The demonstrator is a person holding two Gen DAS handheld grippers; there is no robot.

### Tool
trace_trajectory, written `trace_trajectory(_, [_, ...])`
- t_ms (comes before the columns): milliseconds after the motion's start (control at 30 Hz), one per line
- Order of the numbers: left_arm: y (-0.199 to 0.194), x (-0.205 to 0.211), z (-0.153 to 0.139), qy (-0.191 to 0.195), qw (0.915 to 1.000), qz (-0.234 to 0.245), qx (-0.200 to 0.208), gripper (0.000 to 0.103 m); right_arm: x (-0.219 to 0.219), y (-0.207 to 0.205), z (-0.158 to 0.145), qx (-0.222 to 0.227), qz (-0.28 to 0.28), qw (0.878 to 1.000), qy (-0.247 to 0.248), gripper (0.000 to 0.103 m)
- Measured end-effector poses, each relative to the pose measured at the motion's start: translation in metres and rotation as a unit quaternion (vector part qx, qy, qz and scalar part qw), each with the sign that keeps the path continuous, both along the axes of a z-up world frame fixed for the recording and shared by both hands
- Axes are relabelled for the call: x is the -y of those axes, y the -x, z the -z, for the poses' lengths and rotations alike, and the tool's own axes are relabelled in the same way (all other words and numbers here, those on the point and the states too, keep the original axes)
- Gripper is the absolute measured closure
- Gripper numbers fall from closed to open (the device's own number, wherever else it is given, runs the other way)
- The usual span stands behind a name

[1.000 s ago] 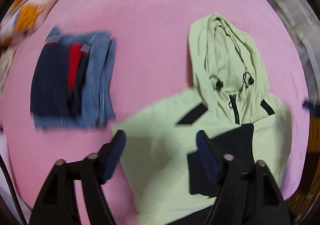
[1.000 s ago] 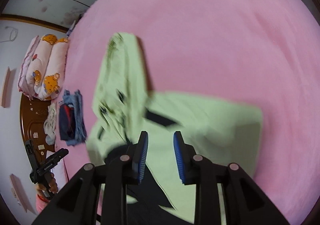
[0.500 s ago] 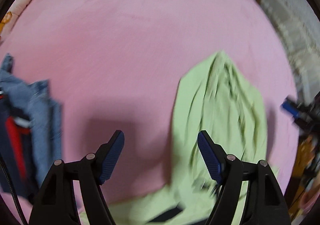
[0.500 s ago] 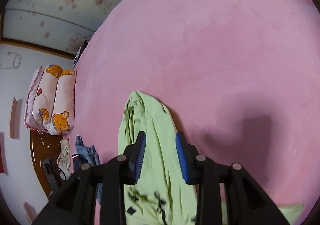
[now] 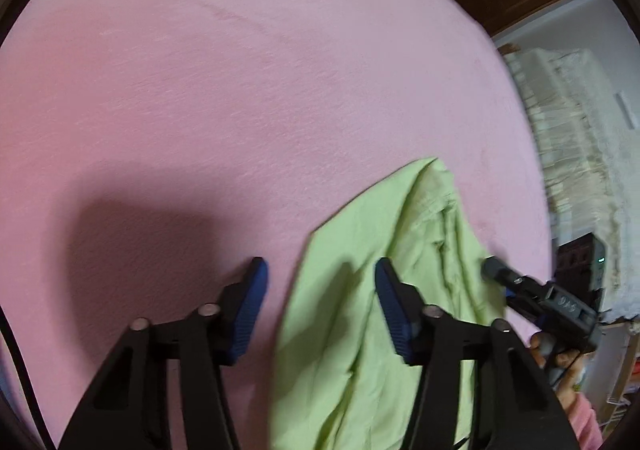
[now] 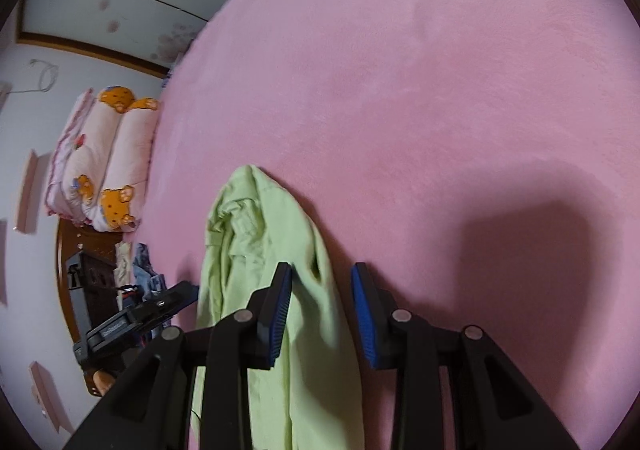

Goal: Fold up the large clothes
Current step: 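Grasp the green hood edge of the jacket with both tools, then lift the hood end and carry it over toward the black hem with both tools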

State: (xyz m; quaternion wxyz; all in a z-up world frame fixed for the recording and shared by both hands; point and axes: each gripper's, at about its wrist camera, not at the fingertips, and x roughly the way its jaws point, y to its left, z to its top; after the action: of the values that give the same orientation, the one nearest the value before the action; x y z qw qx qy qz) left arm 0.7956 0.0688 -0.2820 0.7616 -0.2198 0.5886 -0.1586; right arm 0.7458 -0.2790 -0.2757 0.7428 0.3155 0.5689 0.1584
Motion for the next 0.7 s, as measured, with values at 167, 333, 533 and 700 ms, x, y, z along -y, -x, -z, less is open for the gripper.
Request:
trace_trajectory(167, [-0.002, 0.019, 0.011, -0.012, 0.9999, 0.001, 0.000, 0.071, -0.009, -0.002, 0.000, 0.019, -0.021, 1.000, -0.006, 0.074])
trace_trajectory(333, [0.007, 0.020, -0.003, -0.004, 0.9996, -0.006, 0.028, 0.097, -0.013, 0.002, -0.018, 0.054, -0.022, 0.998, -0.005, 0.098])
trace_trajectory(533, [0.033, 0.017, -0.048, 0.066, 0.9937, 0.016, 0.089, 0.099, -0.011, 0.018, -0.060, 0.112, -0.048, 0.992, -0.041, 0.100])
trace_trajectory(700, [0.065, 0.005, -0.093, 0.097, 0.9853, 0.053, 0.131, 0.100, -0.012, 0.047, -0.105, 0.156, -0.084, 0.981, -0.078, 0.100])
